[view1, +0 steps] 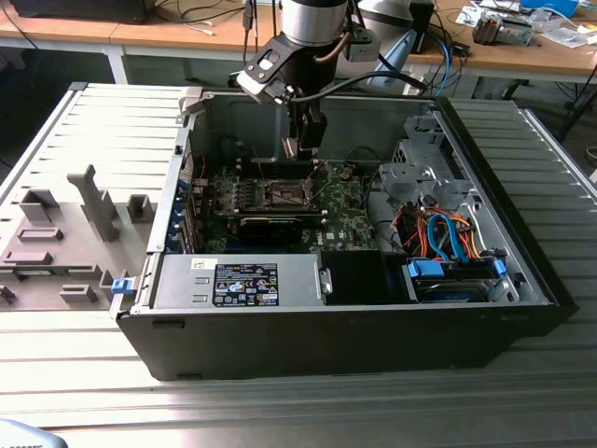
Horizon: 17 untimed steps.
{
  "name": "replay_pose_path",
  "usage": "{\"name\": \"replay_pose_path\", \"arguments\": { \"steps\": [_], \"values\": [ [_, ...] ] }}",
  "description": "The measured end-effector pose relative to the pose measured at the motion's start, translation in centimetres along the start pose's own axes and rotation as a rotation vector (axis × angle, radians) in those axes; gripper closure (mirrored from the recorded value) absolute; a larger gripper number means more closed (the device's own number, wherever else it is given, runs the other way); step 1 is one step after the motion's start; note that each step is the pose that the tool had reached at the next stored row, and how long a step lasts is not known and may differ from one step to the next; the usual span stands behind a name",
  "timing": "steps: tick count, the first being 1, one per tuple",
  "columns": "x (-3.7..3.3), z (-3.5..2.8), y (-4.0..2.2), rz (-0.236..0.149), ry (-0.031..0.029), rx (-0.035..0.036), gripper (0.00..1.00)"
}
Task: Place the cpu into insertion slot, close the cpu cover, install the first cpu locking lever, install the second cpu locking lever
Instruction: 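Place the cpu into insertion slot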
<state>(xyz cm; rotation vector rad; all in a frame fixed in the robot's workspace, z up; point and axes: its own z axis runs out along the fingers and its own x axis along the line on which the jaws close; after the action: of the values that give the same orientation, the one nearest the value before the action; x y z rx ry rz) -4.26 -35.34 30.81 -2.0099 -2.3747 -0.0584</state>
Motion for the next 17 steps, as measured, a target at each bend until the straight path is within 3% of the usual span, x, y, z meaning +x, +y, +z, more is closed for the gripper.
{"name": "replay_pose_path", "arguments": {
  "steps": [17],
  "values": [
    [0.0, 0.0, 0.0, 0.018, -0.0002, -0.0009, 0.46]
  ]
}}
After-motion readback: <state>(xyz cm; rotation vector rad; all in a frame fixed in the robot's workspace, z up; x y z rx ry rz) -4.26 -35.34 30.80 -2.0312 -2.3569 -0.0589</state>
